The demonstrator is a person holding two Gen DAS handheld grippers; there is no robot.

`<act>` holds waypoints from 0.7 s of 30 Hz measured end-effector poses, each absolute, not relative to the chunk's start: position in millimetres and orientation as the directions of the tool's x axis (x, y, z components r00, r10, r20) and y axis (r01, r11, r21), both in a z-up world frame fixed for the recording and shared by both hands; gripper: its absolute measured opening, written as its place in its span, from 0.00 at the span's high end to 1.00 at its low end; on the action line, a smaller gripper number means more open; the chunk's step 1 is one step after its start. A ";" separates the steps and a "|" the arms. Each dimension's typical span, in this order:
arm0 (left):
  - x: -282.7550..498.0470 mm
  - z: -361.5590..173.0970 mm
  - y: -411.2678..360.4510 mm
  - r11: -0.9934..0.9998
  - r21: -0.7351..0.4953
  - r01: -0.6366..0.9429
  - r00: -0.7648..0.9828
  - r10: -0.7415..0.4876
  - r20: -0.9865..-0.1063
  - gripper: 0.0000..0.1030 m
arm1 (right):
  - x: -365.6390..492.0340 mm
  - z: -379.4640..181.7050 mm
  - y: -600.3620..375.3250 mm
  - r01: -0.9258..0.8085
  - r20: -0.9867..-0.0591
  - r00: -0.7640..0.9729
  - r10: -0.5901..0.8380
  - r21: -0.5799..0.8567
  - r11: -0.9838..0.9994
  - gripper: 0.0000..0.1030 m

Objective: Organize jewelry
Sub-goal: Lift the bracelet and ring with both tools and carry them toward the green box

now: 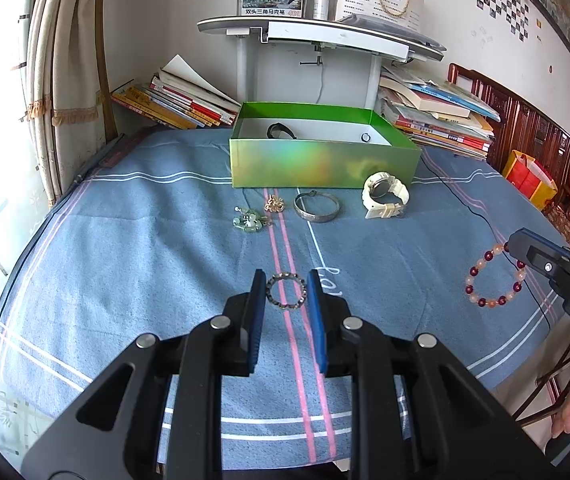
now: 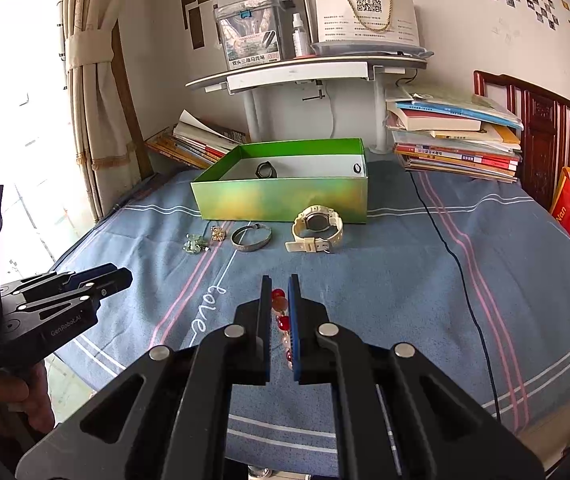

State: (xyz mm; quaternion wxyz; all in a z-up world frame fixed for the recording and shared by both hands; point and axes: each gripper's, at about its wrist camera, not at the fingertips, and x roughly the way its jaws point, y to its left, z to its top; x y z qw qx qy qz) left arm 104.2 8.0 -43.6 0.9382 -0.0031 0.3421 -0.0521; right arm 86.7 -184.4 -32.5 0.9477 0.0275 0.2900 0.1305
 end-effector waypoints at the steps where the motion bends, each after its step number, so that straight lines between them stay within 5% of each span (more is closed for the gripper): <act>1: 103.9 -44.0 7.8 0.995 -0.041 0.096 0.760 -0.100 -0.643 0.80 | 86.7 -32.9 -184.2 -0.231 -0.544 0.797 0.263 0.128 0.964 0.92; 21: 122.6 -56.6 7.7 0.995 -0.040 0.093 0.736 -0.096 -0.670 0.80 | 101.8 -45.6 -185.5 -0.233 -0.577 0.771 0.269 0.137 0.963 0.92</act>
